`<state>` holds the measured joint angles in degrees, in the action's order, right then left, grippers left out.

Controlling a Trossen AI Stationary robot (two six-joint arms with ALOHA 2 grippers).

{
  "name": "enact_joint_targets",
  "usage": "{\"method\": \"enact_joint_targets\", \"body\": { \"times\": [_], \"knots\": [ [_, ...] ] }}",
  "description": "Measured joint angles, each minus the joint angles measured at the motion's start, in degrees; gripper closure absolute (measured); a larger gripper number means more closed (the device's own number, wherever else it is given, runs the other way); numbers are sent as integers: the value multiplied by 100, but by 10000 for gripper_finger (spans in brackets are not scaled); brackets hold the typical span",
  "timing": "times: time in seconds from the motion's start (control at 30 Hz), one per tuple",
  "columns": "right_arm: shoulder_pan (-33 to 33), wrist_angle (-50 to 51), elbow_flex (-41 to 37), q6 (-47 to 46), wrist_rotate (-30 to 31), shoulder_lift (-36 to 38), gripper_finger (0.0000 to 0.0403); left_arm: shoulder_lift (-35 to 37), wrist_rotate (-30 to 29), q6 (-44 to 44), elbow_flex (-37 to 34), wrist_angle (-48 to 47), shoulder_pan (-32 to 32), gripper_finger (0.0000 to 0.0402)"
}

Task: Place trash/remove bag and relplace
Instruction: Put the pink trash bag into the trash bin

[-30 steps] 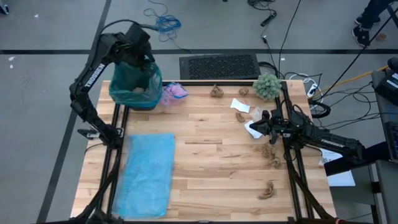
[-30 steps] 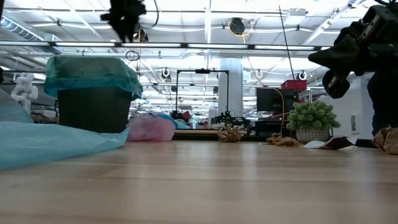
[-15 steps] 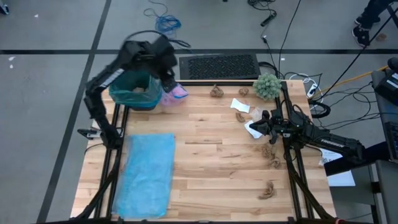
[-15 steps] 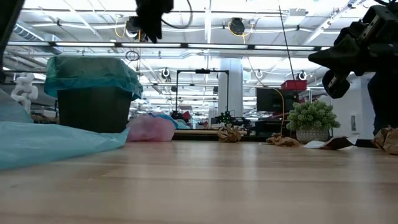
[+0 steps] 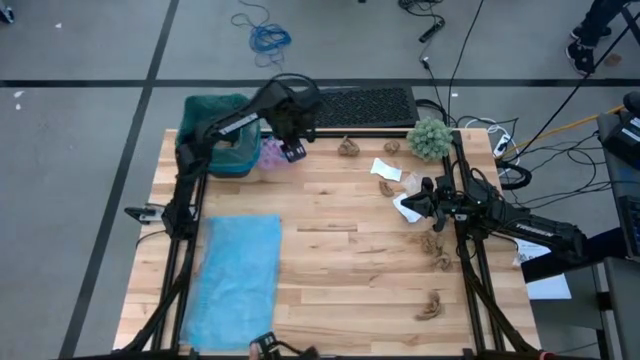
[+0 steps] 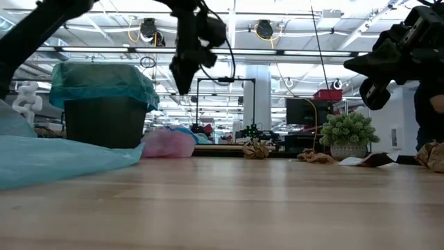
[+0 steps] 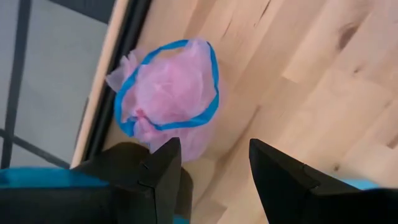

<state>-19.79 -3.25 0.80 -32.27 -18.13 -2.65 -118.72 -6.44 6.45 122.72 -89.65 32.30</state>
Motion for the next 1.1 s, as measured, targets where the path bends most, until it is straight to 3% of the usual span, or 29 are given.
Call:
{"method": "enact_joint_targets", "body": {
  "times": [0.43, 0.73, 1.0, 1.1],
  "knots": [
    [2, -2, 0, 0, 0, 1, 403, -868, -8, -166, -182, 204, 534, 217],
    [2, -2, 0, -2, 0, 1, 403, -942, 169, -160, -1288, 1270, 861, 217],
    [0, -2, 0, -2, 0, 1, 403, -944, 474, -169, -2139, 2030, 762, 217],
    [2, -2, 0, 0, -2, -1, 403, -944, 345, -164, -2208, 2059, 621, 230]
  ]
}}
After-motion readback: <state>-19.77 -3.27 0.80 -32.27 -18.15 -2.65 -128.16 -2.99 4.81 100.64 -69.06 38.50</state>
